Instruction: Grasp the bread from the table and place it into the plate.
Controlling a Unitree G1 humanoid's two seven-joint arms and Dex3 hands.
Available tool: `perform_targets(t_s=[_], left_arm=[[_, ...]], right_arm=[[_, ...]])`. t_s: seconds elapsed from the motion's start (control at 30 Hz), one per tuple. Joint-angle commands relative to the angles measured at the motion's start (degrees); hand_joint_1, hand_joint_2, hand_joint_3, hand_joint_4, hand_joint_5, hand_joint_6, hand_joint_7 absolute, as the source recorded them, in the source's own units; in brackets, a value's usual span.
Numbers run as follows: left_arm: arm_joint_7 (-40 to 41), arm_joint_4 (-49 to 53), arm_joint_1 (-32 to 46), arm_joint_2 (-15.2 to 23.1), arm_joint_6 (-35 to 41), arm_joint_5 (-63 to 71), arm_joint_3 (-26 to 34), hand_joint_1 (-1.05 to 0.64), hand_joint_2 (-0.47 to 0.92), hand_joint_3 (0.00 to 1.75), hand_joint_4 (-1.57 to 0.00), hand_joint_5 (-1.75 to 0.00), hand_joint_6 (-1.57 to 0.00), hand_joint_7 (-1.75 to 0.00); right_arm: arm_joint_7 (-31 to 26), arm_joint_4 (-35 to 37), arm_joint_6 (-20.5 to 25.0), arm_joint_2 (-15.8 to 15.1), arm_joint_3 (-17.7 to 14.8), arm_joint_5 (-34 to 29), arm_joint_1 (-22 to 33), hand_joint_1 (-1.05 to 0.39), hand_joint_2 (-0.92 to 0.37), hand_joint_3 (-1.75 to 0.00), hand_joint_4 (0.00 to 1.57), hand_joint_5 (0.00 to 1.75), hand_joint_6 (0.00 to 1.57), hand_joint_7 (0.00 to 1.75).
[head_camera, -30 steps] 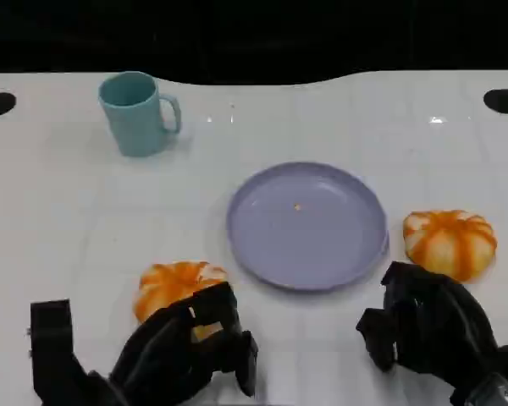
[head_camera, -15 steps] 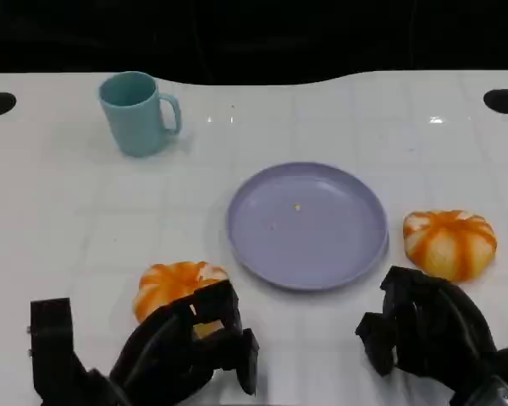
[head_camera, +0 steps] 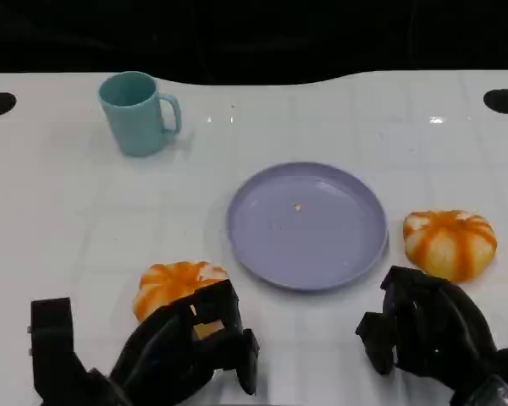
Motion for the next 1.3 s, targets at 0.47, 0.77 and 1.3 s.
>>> perform_targets(t_s=[0.47,0.77,1.3], left_arm=[[5.37,-15.32,0.21,7.82,-13.10,10.94,-1.16,-0.76,0.92,0.14,-0.59,-1.14,-0.45,-0.73],[9.25,-24.94,0.92,17.88,-14.56,20.15,-1.52,-0.72,0.91,0.01,-0.53,-0.75,-0.43,-0.25],[20.16,-44.59,1.76,29.02,-9.41,59.36,-7.21,-0.82,0.89,0.03,-0.44,-0.49,-0.37,-0.03]], right_arm=[[0.03,-0.61,0.18,-0.57,-0.56,0.80,-0.56,-1.05,-0.10,-1.37,1.40,1.54,1.46,1.13],[-0.02,-0.97,0.76,-0.50,-0.26,1.22,-0.61,-1.05,-0.09,-1.36,1.39,1.55,1.46,1.13],[-0.99,-2.94,2.28,-0.69,-0.05,1.21,0.14,-1.05,-0.06,-1.41,1.40,1.53,1.47,1.12]])
